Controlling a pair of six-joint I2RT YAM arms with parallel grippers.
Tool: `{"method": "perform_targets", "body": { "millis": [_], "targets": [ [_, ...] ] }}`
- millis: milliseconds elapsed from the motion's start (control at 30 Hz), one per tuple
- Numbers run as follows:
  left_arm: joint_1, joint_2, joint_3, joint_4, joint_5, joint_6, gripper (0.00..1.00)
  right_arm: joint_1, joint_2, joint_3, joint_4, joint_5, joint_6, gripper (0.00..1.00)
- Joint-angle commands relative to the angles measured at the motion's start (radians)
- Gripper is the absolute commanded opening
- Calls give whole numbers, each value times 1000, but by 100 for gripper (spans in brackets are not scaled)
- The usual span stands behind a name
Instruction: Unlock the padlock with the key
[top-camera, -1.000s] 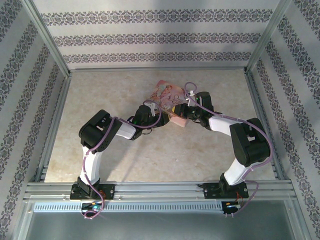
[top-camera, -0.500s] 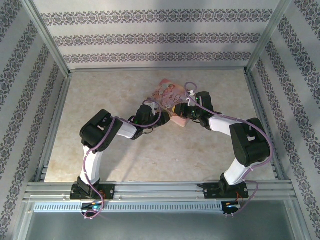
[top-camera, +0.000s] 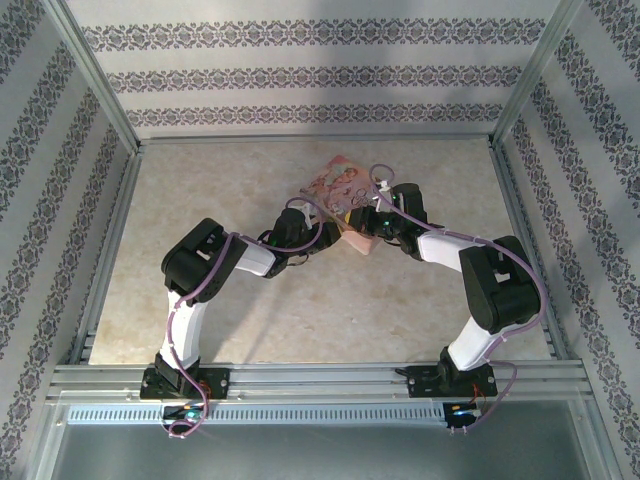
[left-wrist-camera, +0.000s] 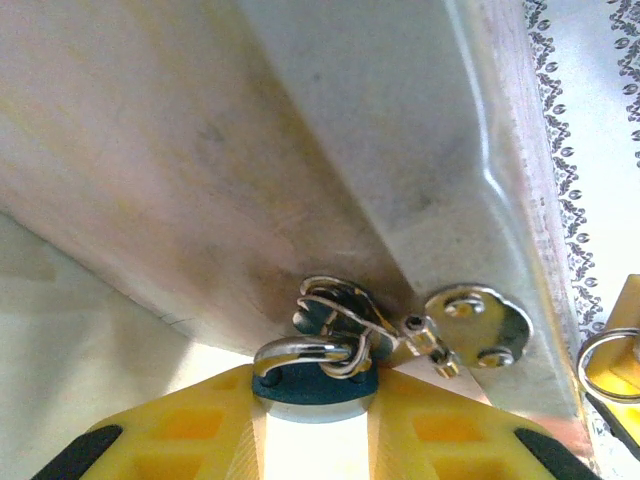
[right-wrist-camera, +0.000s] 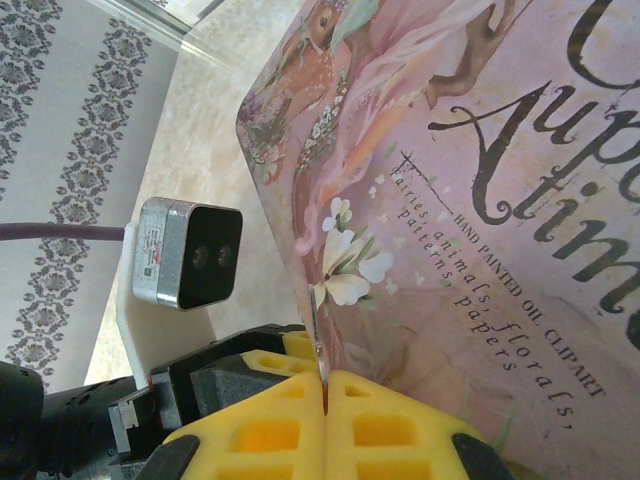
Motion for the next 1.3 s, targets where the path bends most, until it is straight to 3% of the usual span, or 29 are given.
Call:
{"method": "perform_targets", "body": {
  "millis": [0,233,467,633,767,1267],
  "targets": [
    [-14,-11,15,12,-35,15,28,26,-4,-20,-90,-38,17,0],
    [-14,-80,-29,13,-6,19,27,8,-184,-48,-174,-1,-66,0],
    [-24,-151,-73,5,31,-4,27,5,-389,-204,-276,29,-191,0],
    [-31,-182,-88,-4,52,-37,27,102,-469,-315,-260,113,-273,0],
    [-36,-205,-93,-22,73,-54,27,205,-475,-362,-222,250,-341,0],
    [-44,-215,-87,-59,74,-60,27,255,-362,-379,-64,396,-450,0]
  ]
}}
